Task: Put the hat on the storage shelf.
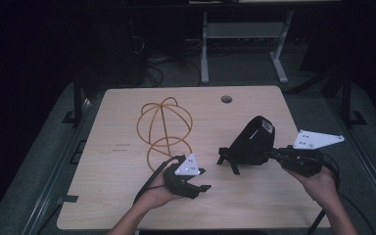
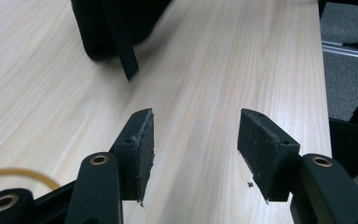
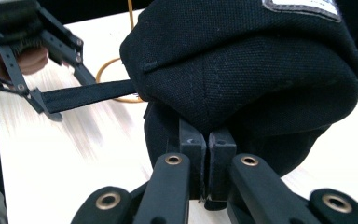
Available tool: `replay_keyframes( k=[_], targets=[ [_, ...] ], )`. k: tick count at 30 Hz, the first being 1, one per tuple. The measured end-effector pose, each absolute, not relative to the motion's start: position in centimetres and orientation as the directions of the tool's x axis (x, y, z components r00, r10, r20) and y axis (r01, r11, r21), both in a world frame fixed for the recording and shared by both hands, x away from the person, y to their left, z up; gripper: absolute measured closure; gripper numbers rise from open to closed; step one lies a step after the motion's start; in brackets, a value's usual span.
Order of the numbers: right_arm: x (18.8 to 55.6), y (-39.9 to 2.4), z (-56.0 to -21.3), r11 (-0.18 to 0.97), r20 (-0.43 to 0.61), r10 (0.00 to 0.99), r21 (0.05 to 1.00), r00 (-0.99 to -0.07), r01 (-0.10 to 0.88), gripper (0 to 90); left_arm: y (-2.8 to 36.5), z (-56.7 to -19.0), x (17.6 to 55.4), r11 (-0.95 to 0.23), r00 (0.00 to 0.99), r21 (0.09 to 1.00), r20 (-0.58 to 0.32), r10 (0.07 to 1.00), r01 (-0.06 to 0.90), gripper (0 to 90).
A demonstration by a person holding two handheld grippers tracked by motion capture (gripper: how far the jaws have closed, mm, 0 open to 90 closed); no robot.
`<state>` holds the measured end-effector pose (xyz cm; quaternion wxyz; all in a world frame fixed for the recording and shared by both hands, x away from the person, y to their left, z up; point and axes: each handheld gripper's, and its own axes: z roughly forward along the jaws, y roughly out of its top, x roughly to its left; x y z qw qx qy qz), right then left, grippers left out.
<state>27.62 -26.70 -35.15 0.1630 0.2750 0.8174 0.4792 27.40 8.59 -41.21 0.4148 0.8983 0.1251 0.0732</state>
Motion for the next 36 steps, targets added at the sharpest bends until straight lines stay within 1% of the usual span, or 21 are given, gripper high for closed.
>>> replay_keyframes(
  k=[6, 21, 24, 36],
  targets=[
    [27.8, -26.3, -33.1, 0.412, -0.037, 0.581, 0.875, -0.813, 0.254, 87.9, 9.8, -41.6, 26.9, -0.619, 0.952, 0.768, 0.04, 0.304, 0.166, 46.1],
    [28.5, -24.8, -29.4, 0.418, -0.038, 0.532, 0.88, -0.846, 0.224, 87.8, 12.2, -42.3, 26.4, -0.622, 0.941, 0.764, 0.058, 0.333, 0.173, 45.1],
    [28.7, -24.3, -28.6, 0.422, -0.046, 0.523, 0.881, -0.851, 0.212, 87.8, 12.4, -42.5, 26.4, -0.613, 0.94, 0.769, 0.047, 0.339, 0.182, 45.1],
    [29.6, -21.9, -25.7, 0.453, -0.085, 0.474, 0.877, -0.876, 0.16, 87.8, 12.8, -42.9, 26.3, -0.619, 0.94, 0.765, 0.053, 0.336, 0.178, 45.0]
  ],
)
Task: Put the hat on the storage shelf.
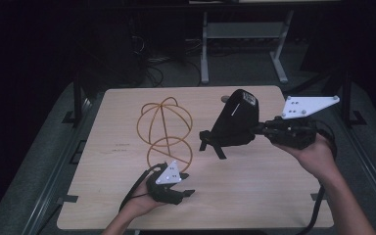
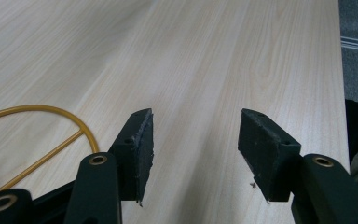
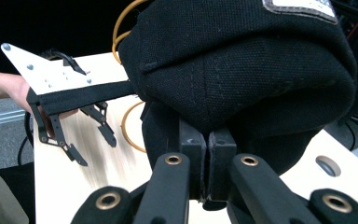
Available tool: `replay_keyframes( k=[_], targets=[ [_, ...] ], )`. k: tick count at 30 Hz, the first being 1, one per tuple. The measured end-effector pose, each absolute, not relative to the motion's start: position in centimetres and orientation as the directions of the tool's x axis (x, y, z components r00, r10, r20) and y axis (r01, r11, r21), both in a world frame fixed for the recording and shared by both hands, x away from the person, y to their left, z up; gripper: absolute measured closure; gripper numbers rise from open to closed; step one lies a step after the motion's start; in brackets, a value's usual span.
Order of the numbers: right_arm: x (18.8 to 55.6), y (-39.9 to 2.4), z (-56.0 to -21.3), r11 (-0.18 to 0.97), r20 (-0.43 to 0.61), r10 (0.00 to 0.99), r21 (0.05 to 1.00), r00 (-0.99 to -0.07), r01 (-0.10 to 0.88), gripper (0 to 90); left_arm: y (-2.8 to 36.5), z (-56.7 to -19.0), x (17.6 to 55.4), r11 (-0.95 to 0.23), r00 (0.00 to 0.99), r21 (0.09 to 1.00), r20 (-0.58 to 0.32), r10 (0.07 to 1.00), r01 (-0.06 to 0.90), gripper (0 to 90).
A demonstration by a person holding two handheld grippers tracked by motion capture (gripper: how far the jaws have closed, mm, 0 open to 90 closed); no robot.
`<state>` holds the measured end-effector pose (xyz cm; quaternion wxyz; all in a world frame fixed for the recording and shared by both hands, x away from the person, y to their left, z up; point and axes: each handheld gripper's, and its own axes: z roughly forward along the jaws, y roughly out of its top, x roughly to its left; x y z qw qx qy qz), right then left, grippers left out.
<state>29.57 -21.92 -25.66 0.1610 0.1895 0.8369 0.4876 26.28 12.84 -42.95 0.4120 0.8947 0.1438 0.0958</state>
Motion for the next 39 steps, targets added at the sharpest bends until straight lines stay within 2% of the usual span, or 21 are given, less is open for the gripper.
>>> replay_keyframes(
  k=[17, 30, 39],
  targets=[
    [31.5, -17.3, -21.5, 0.488, -0.125, 0.397, 0.868, -0.909, 0.093, 87.8, 13.0, -42.9, 26.3, -0.619, 0.943, 0.767, 0.058, 0.328, 0.168, 45.0],
    [32.7, -13.2, -18.3, 0.506, -0.178, 0.311, 0.863, -0.934, 0.004, 87.8, 13.0, -43.0, 26.2, -0.623, 0.943, 0.764, 0.059, 0.327, 0.168, 45.1],
    [34.9, -10.2, -18.0, 0.485, -0.134, 0.283, 0.874, -0.95, 0.021, 87.7, 12.6, -43.3, 26.0, -0.627, 0.949, 0.764, 0.06, 0.308, 0.155, 45.1]
  ],
)
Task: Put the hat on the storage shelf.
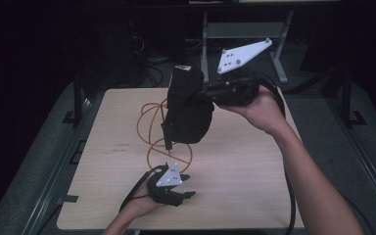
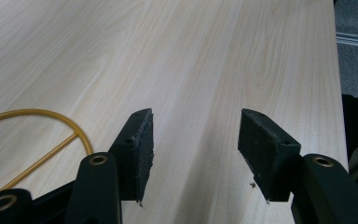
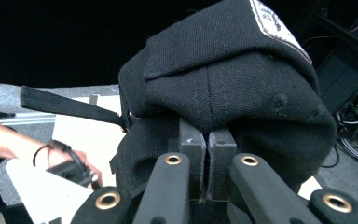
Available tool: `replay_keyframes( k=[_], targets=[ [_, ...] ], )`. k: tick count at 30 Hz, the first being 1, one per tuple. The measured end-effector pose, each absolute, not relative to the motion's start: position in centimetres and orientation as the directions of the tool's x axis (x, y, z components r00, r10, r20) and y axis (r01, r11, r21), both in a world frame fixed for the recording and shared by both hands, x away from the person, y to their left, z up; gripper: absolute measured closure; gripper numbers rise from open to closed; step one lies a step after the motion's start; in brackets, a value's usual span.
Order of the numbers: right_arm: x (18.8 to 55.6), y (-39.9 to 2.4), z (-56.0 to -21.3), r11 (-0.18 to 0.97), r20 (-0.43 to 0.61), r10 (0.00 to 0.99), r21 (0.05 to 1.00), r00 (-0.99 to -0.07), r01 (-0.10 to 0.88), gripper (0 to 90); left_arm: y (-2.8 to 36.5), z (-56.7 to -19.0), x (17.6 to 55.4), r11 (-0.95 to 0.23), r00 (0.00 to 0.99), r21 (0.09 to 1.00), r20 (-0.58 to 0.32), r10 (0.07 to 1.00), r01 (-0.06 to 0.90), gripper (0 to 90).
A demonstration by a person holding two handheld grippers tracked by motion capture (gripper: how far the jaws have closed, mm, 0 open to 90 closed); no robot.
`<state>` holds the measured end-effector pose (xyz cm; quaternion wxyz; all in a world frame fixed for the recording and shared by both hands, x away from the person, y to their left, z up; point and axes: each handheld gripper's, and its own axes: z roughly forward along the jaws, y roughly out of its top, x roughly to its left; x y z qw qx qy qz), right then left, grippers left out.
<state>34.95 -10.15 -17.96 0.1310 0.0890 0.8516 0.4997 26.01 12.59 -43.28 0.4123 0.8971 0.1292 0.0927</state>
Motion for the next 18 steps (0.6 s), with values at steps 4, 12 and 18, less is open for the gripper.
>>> replay_keyframes(
  k=[4, 12, 18],
  targets=[
    [35.8, -8.9, -18.2, 0.473, -0.114, 0.27, 0.88, -0.956, 0.029, 87.7, 12.6, -43.3, 26.0, -0.633, 0.952, 0.76, 0.064, 0.298, 0.147, 45.1],
    [37.6, -6.3, -18.5, 0.467, -0.083, 0.244, 0.883, -0.966, 0.042, 87.6, 12.4, -43.3, 26.0, -0.622, 0.952, 0.768, 0.057, 0.3, 0.15, 45.1],
    [38.5, -4.3, -18.6, 0.472, -0.06, 0.224, 0.88, -0.973, 0.054, 87.3, 12.4, -43.3, 26.0, -0.628, 0.951, 0.763, 0.057, 0.303, 0.154, 45.1]
  ],
)
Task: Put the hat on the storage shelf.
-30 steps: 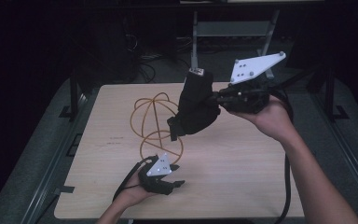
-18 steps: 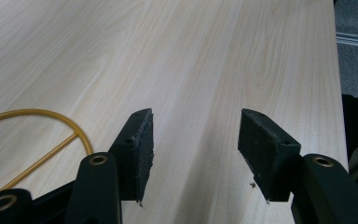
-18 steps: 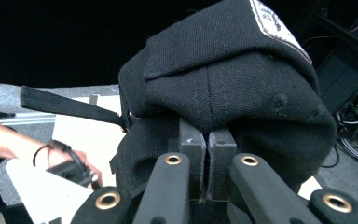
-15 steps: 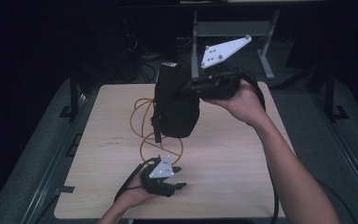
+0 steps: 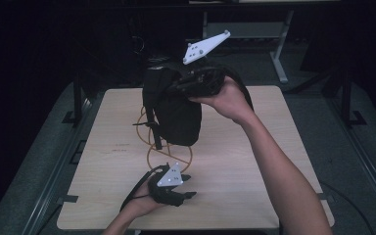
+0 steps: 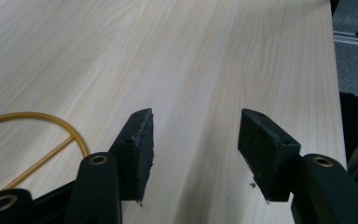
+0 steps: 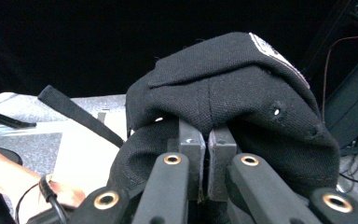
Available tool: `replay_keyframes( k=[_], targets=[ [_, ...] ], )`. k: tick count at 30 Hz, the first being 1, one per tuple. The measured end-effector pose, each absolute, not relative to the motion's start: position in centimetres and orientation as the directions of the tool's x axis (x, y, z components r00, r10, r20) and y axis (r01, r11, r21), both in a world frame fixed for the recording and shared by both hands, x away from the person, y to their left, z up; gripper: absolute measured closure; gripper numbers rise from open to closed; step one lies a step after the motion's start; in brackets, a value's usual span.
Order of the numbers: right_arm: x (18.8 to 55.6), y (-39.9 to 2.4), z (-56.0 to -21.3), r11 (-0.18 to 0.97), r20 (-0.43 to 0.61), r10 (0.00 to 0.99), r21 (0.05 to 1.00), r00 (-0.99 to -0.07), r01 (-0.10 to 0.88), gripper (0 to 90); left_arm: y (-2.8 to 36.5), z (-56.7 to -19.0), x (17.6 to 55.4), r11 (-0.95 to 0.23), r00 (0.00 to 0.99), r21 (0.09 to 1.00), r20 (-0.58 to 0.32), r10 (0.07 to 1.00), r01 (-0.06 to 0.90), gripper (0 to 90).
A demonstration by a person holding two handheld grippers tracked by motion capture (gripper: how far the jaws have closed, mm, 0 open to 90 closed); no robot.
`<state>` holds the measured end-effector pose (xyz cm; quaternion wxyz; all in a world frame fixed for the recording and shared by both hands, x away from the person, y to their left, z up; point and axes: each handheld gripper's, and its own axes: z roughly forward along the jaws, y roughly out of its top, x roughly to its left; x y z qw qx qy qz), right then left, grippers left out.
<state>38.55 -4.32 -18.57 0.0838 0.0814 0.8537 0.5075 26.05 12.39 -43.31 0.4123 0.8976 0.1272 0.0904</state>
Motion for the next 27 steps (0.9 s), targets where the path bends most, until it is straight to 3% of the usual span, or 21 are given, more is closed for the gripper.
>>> replay_keyframes(
  k=[20, 27],
  targets=[
    [41.2, 1.0, -20.7, 0.495, 0.011, 0.204, 0.862, -0.979, 0.113, 85.7, 11.7, -43.8, 25.8, -0.668, 0.963, 0.737, 0.098, 0.252, 0.1, 45.1],
    [41.4, 2.9, -22.0, 0.528, -0.006, 0.245, 0.839, -0.969, 0.128, 58.9, 11.7, -43.9, 25.5, -0.665, 0.964, 0.741, 0.094, 0.249, 0.099, 45.2]
  ],
)
